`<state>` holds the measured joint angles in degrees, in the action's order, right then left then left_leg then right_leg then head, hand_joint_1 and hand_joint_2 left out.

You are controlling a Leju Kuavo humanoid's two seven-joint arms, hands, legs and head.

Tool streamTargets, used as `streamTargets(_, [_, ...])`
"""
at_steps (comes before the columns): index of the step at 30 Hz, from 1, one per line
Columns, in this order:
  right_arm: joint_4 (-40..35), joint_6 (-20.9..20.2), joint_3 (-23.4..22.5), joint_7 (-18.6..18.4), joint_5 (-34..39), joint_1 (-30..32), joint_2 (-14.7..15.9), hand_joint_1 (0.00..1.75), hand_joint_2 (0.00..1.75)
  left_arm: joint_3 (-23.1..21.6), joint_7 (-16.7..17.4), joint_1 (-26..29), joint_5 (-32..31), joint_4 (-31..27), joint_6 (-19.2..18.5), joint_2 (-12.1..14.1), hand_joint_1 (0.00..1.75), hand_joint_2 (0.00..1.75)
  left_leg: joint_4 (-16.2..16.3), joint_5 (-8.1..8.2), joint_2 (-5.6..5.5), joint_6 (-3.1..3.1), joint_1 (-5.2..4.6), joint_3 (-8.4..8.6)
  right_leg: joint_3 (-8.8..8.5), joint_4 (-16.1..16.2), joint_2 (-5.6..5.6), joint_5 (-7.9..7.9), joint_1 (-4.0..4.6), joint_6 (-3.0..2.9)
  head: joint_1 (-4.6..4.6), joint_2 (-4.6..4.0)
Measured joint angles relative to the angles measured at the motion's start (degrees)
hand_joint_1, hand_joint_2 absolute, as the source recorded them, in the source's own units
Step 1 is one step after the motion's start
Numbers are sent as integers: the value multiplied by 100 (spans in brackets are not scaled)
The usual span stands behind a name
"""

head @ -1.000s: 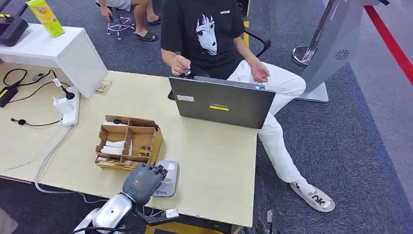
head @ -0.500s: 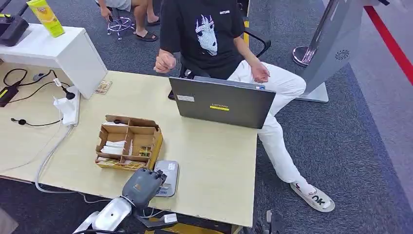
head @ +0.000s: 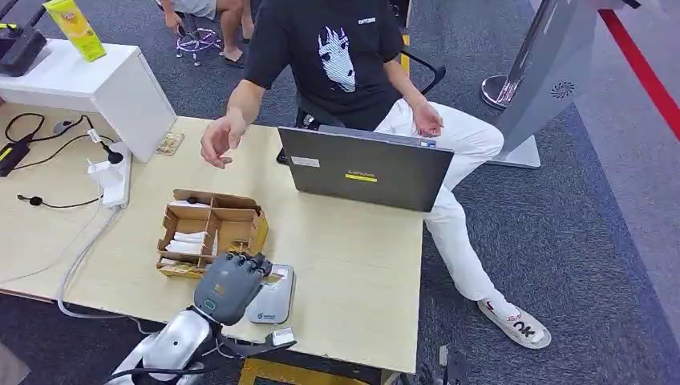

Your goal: Pass the card to the sensor for recognition and then transmit it.

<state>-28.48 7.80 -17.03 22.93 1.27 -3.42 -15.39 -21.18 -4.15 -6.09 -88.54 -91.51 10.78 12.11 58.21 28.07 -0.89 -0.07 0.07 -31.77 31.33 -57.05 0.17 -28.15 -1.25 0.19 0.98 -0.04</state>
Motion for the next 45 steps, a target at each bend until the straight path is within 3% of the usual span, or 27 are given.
streamTargets(7, [-22,0,-2,-63,-7,4,0,0,175,315,2,-94,96,-515,282,-46,175,175,0,0,0,-1,1,0,2,0,0,0,1,0,2,0])
streamTargets(16, [-112,0,-37,-133,-26,20,-2,0,175,1074,-234,-281,369,-1354,203,-166,175,175,0,-1,1,-1,0,0,1,0,0,0,0,0,2,0])
streamTargets(22, [-157,0,-61,-170,-28,28,-2,0,175,1135,-372,-217,210,-1401,485,-267,175,175,0,-1,1,-1,-1,-1,2,1,1,0,-1,0,2,0])
streamTargets(39, [-212,2,-125,-175,-33,44,-2,0,175,1135,-404,-201,186,-1401,568,-404,175,175,0,-1,1,-1,0,-1,1,0,0,0,0,0,2,0])
streamTargets(45, [-264,0,-168,-192,-50,58,-4,0,175,1233,-172,-199,140,-1401,573,-417,175,175,0,0,1,-1,0,-3,3,0,1,0,0,0,0,0])
